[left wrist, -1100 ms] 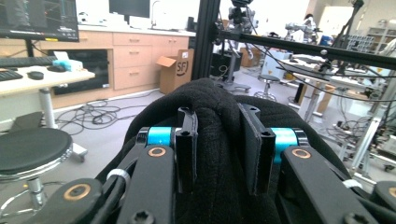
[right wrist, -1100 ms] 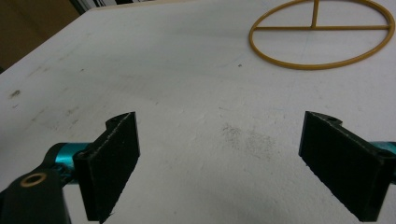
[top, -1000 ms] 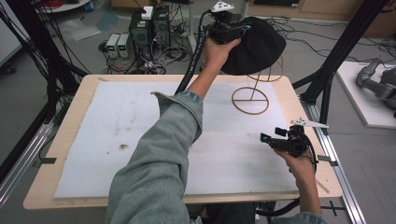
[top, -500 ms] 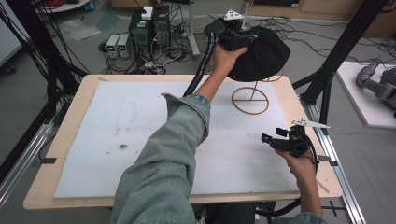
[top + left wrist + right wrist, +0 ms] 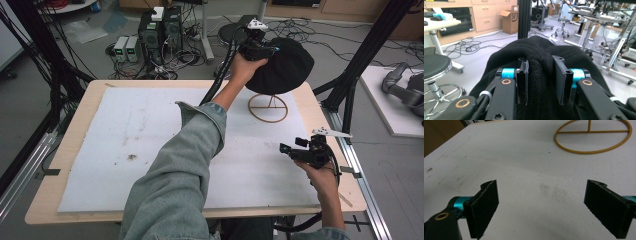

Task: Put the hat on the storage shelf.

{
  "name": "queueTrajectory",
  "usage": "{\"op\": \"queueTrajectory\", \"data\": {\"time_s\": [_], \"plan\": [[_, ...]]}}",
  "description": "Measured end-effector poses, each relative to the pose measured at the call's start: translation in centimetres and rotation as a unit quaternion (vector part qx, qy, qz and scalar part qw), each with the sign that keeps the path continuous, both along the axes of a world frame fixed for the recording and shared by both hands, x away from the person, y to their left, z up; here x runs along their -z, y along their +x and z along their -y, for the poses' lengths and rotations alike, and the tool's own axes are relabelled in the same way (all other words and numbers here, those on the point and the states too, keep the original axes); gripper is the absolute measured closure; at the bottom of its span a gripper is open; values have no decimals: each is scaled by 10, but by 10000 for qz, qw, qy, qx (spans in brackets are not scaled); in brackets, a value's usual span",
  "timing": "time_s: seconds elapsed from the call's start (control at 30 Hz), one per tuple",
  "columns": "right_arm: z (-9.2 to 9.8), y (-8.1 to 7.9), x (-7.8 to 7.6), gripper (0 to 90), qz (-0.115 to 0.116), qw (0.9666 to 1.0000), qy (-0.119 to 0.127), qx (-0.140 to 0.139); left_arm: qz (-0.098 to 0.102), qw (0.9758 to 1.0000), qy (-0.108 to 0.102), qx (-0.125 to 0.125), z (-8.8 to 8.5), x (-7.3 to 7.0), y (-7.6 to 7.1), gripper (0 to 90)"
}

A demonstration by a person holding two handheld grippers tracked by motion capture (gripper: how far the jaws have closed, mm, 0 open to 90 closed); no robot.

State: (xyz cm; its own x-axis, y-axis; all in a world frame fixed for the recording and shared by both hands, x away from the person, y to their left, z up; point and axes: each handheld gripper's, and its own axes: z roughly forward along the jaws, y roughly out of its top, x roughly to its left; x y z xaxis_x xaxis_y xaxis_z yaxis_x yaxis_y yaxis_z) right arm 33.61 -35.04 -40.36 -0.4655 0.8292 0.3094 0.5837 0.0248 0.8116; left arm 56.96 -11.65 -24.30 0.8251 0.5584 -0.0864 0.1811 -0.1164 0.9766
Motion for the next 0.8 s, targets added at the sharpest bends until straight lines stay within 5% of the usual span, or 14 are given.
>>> {"op": "queueTrajectory", "data": {"time_s": [0.8], "plan": [[1,1,1,123,-30,10000,9,17,-187,9994,286,46,0,9,5,566]]}}
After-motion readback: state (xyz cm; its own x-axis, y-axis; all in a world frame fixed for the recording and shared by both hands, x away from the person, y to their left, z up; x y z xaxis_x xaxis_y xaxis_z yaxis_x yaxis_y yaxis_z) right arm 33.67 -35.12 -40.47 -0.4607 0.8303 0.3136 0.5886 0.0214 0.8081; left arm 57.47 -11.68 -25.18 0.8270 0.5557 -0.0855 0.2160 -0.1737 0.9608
